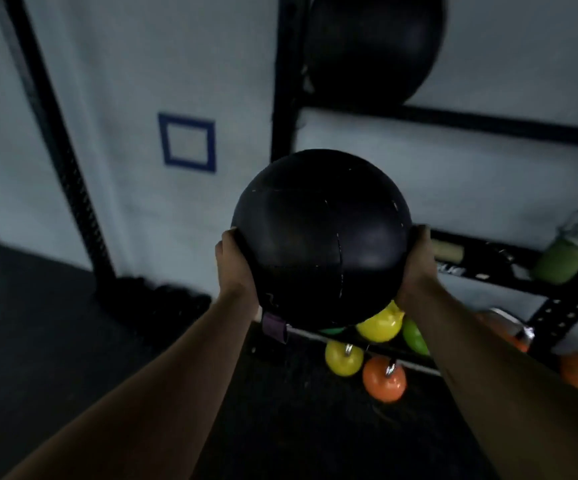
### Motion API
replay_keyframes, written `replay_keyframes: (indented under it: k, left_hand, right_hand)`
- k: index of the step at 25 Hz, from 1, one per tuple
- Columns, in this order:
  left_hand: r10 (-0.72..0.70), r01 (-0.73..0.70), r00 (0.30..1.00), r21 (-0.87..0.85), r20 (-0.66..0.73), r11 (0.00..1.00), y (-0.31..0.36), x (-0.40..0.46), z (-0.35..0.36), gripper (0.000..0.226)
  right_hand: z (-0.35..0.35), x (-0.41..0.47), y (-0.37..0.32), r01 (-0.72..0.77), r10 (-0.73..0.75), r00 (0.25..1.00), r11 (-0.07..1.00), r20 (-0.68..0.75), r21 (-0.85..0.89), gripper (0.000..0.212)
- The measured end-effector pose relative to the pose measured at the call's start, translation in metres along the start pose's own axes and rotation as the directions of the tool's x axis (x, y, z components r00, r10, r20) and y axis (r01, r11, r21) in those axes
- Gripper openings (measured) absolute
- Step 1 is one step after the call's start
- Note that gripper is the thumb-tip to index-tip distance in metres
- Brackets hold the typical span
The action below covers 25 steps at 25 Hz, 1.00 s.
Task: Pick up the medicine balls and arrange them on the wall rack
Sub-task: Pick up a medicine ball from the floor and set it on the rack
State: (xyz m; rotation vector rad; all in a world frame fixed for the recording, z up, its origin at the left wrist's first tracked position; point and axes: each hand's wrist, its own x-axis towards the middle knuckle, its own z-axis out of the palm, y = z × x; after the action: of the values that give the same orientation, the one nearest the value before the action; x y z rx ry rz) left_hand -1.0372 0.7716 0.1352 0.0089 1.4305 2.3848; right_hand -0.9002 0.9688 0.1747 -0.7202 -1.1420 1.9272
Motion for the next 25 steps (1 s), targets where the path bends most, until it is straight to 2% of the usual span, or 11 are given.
replay_keyframes:
  k: [5, 9, 13, 18, 23, 25]
  left_hand:
    - [0.116, -0.103, 0.966, -0.067, 0.232, 0.992, 0.055, -0.02, 0.181, 0.071]
    - [0.184, -0.161, 0.94, -0.101, 0.289, 0.982, 0.065, -0.026, 0.291, 0.069]
    - [0.194, -0.155, 0.916, -0.134, 0.351, 0.979, 0.057, -0.011, 0.357, 0.063]
    - [0.293, -0.211, 0.881, -0.245, 0.372, 0.946, 0.067, 0.021, 0.421, 0.065]
    - [0.33, -0.254, 0.861, -0.236, 0.387, 0.938, 0.094, 0.076, 0.494, 0.06]
    - [0.34, -0.268, 0.85, -0.226, 0.401, 0.936, 0.099, 0.095, 0.52, 0.066]
  right_hand:
    - [-0.048, 0.024, -0.156, 0.165, -0.156, 0.982, 0.982, -0.108, 0.088, 0.03]
    - [-0.084, 0.058, -0.235, 0.295, -0.283, 0.951, 0.951, -0.126, 0.088, 0.03]
    - [-0.108, 0.097, -0.277, 0.344, -0.334, 0.935, 0.935, -0.119, 0.082, 0.027]
    - [-0.097, 0.16, -0.316, 0.371, -0.369, 0.929, 0.923, -0.04, 0.097, 0.025]
    - [-0.076, 0.233, -0.358, 0.461, -0.457, 0.887, 0.883, -0.061, 0.094, 0.024]
    - [-0.072, 0.26, -0.374, 0.471, -0.467, 0.882, 0.876, -0.06, 0.103, 0.024]
